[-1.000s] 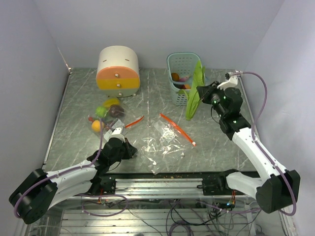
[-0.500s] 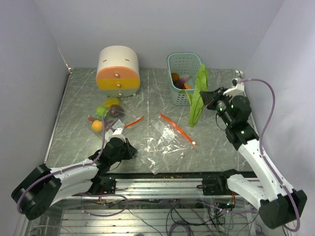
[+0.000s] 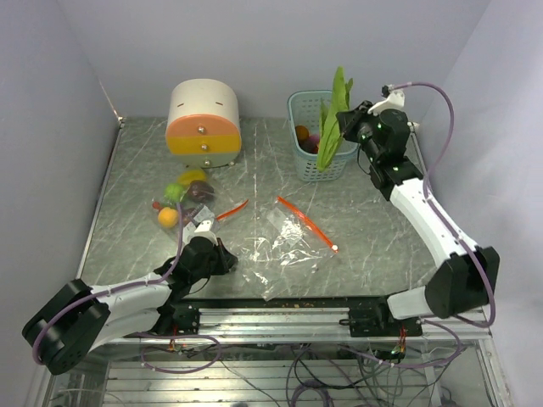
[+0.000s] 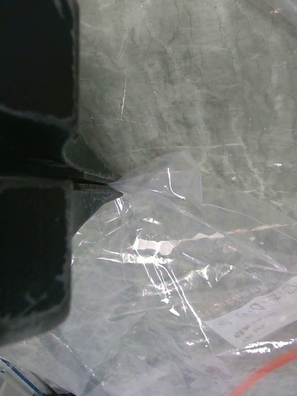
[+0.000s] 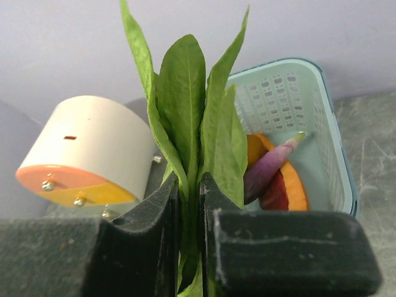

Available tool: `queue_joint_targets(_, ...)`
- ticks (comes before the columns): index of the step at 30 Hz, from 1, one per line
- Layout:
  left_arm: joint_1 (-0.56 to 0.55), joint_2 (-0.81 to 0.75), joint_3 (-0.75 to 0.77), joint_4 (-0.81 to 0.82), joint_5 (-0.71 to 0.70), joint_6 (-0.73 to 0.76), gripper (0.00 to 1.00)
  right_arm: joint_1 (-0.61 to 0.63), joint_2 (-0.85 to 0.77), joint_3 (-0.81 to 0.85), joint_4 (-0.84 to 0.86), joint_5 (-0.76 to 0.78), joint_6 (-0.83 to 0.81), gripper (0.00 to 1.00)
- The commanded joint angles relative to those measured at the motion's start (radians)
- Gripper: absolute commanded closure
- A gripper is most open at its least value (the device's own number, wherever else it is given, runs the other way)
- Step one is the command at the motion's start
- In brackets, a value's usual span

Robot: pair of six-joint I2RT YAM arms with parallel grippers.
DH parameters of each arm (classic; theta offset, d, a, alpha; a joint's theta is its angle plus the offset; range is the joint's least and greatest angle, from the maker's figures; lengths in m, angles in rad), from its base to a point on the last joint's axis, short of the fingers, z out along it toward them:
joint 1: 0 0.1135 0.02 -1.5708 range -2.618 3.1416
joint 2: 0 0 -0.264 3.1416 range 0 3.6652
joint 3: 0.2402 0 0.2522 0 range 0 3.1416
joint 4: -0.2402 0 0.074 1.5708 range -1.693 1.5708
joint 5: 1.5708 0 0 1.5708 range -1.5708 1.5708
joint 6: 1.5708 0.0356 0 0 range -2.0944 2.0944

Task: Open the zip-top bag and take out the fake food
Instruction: Place the fake vegetable in the bin.

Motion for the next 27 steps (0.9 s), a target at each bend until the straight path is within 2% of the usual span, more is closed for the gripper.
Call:
queue_joint_targets(1, 0.005, -0.003, -0.002, 0.029, 0.015, -0.007, 0.93, -0.024, 0.102, 0.075, 0.083, 0.041, -0.029, 0.93)
queue_joint_targets(3, 0.005, -0.005, -0.005, 0.036, 0.017, -0.011, 0.93, -0.029, 0.16, 0.081, 0.11, 0.054, -0.031, 0.92)
queue_joint_targets(5, 0.005, -0.005, -0.013, 0.052, 0.018, -0.017, 0.93, -0.034, 0.212, 0.079, 0.165, 0.037, -0.053, 0.86)
queue_joint_targets(7, 0.004, 0.004, -0.02, 0.066, 0.02, -0.02, 0.93, -0.036, 0.276, 0.125, 0.174, -0.018, -0.123, 0.71)
queue_joint_targets(8, 0.005, 0.008, -0.022, 0.07, 0.023, -0.021, 0.93, -0.035, 0.309, 0.177, 0.124, -0.023, -0.159, 0.63)
queue_joint_targets(10, 0.005, 0.014, -0.023, 0.074, 0.027, -0.022, 0.93, -0.034, 0.349, 0.26, 0.012, -0.026, -0.207, 0.51)
queue_joint_targets(13, 0.005, 0.016, -0.027, 0.078, 0.024, -0.024, 0.93, -0.034, 0.289, 0.222, 0.048, -0.034, -0.255, 0.31)
queue_joint_targets(15, 0.005, 0.017, -0.024, 0.08, 0.022, -0.023, 0.93, -0.034, 0.237, 0.184, 0.061, -0.049, -0.276, 0.23)
queue_joint_targets(19, 0.004, 0.032, -0.016, 0.094, 0.027, -0.031, 0.93, -0.032, 0.105, 0.086, 0.018, -0.08, -0.26, 0.21)
queue_joint_targets(27, 0.002, 0.103, 0.007, 0.177, 0.076, -0.052, 0.93, -0.017, -0.267, -0.49, 0.155, -0.217, -0.133, 0.23)
